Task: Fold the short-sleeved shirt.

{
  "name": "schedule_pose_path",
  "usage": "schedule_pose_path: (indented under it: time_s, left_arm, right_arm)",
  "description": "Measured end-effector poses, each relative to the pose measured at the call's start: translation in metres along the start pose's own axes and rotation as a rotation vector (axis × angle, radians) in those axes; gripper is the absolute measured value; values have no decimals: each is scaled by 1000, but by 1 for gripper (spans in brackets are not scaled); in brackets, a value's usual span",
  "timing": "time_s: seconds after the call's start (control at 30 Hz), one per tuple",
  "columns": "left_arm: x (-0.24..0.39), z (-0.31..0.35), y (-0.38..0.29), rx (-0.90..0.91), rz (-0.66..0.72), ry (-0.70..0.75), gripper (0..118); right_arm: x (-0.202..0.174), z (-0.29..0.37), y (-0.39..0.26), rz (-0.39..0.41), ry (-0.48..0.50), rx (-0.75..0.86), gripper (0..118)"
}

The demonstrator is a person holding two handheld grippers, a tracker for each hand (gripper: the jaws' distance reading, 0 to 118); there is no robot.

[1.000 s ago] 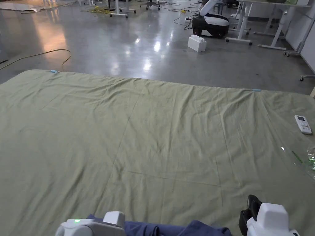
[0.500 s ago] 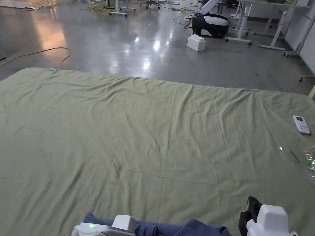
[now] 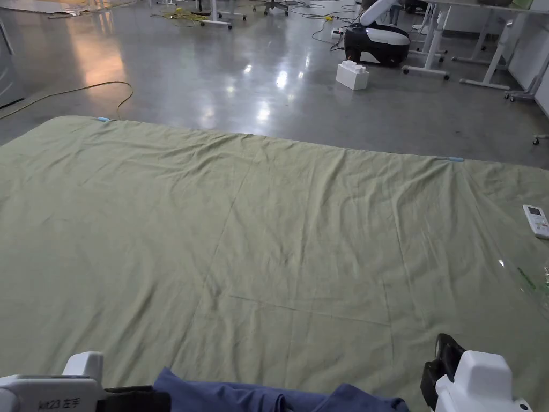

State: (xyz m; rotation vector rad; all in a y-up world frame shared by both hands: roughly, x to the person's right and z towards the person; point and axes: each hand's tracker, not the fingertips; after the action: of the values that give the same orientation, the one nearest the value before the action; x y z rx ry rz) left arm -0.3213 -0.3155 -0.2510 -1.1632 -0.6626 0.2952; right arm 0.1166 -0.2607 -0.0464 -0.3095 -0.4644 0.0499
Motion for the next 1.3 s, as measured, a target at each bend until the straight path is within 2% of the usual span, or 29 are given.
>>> schedule_pose_path:
  time_s: [0.17,0.33,0.4,0.47,0.53,0.6,0.7,0.97,1.07,1.23,1.3]
  left_arm:
    - [-40,-19,-6,-49,112,-135,82]
    - [-57,-29,-3,-21,217,-381,82]
    - [-59,-41,-5,-52,225,-421,77]
    - [-52,-50,-7,-33,206,-389,59]
    - [-49,-59,-9,-29,189,-335,23]
    - [-54,-62,-12,-25,194,-353,17]
    - [-62,-56,-13,-4,211,-370,11]
    - [-65,-9,-8,96,207,-386,9]
    - [-52,26,2,145,171,-323,9]
    - [-25,76,22,175,70,-88,9]
    - [-13,88,29,179,58,-42,9]
  right_arm:
    - [-4,1,8,4,-1,35,0]
    - [-7,0,12,5,1,39,0]
    - [-9,-1,12,9,3,38,0]
    - [-12,0,14,8,4,38,0]
    - [-13,1,14,7,5,36,0]
    - [-15,2,15,10,4,33,0]
    - [-16,2,15,19,4,29,0]
    - [-14,3,14,36,5,24,0]
    - [-14,2,14,42,8,24,0]
    - [-16,1,14,46,19,27,0]
    - [-17,0,14,42,26,28,0]
